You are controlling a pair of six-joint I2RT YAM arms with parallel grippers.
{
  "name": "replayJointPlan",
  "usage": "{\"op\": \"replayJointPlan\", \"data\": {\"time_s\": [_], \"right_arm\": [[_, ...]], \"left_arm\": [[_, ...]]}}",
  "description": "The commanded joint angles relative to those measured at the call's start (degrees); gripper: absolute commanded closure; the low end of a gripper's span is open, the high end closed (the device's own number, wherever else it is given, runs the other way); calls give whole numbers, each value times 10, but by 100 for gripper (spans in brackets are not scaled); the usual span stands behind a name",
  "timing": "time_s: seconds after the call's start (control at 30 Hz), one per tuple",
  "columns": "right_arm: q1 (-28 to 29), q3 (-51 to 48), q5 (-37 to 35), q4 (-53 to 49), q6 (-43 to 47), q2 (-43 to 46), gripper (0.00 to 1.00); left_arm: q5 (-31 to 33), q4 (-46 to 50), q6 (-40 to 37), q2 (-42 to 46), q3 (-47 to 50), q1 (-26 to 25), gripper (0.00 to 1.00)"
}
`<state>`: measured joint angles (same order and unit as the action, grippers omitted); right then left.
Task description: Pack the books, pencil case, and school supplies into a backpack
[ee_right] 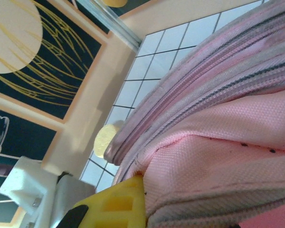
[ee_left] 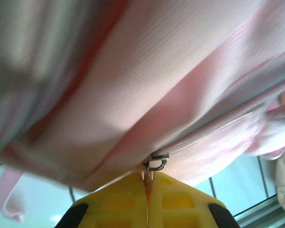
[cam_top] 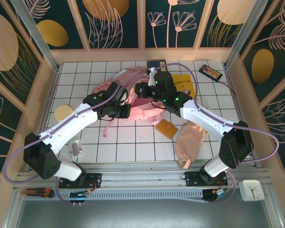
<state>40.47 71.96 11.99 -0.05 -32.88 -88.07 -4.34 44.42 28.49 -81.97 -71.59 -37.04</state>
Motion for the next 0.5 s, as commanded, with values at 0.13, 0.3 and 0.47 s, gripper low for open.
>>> {"op": "replayJointPlan", "data": {"time_s": [0.13, 0.3, 0.47], "right_arm": [[-51, 4, -34, 34, 33, 65, 100], [-59, -18, 11, 68, 27, 82, 100], [-50, -28, 57, 97, 11, 86, 100]], "left_arm": [[21, 49, 15, 90, 82, 61, 100], [55, 75, 4, 102, 129, 107, 100], [73, 22, -3, 112, 203, 199, 100]]}}
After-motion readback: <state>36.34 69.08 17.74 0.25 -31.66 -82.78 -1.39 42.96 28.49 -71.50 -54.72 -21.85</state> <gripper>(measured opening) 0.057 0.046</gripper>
